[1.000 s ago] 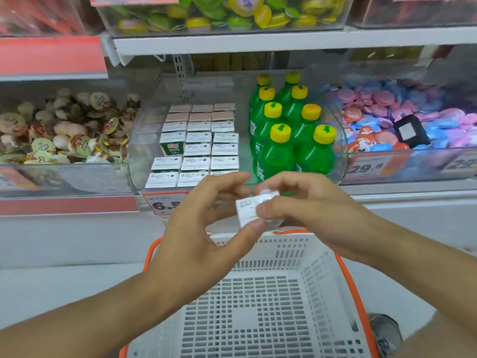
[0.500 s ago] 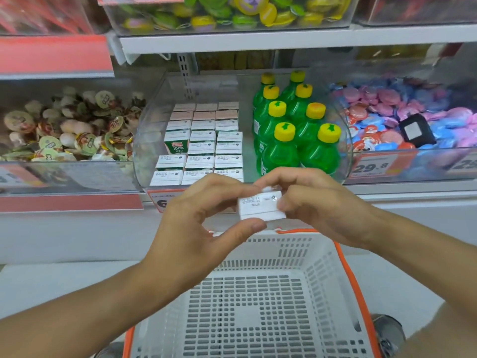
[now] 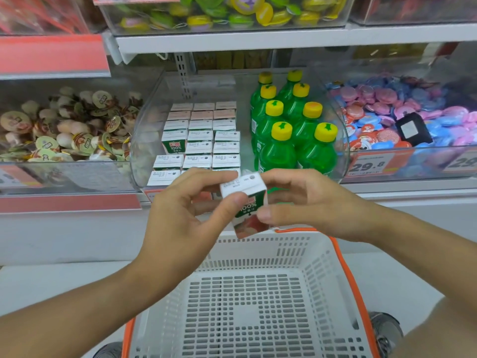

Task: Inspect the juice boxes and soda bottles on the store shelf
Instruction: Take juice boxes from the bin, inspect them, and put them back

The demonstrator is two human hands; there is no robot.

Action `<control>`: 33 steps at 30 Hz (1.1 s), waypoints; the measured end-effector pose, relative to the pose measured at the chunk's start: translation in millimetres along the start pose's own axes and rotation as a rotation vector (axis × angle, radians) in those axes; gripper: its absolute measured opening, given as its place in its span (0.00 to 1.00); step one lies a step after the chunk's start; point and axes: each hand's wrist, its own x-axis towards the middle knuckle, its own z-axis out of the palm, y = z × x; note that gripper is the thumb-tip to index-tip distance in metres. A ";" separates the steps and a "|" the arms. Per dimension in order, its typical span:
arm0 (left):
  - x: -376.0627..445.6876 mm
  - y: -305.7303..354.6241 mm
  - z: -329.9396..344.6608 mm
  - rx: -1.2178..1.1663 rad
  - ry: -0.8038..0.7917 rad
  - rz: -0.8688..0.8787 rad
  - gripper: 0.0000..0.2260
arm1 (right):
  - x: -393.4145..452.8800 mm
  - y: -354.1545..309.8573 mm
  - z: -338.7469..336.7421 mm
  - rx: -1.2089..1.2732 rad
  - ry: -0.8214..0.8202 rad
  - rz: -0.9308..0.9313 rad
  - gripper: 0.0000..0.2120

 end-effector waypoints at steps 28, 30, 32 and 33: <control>2.5 -8.4 1.6 -0.264 -0.140 -0.338 0.20 | 4.8 5.0 3.4 0.040 0.092 0.114 0.34; 2.3 -8.2 1.8 -0.262 -0.143 -0.333 0.20 | 3.2 3.6 3.7 0.040 0.082 0.104 0.38; 2.4 -8.3 2.0 -0.264 -0.138 -0.335 0.20 | 2.3 2.7 3.6 0.022 0.063 0.085 0.41; 2.4 -8.5 2.0 -0.267 -0.137 -0.336 0.20 | 2.0 3.0 3.1 0.012 0.052 0.075 0.42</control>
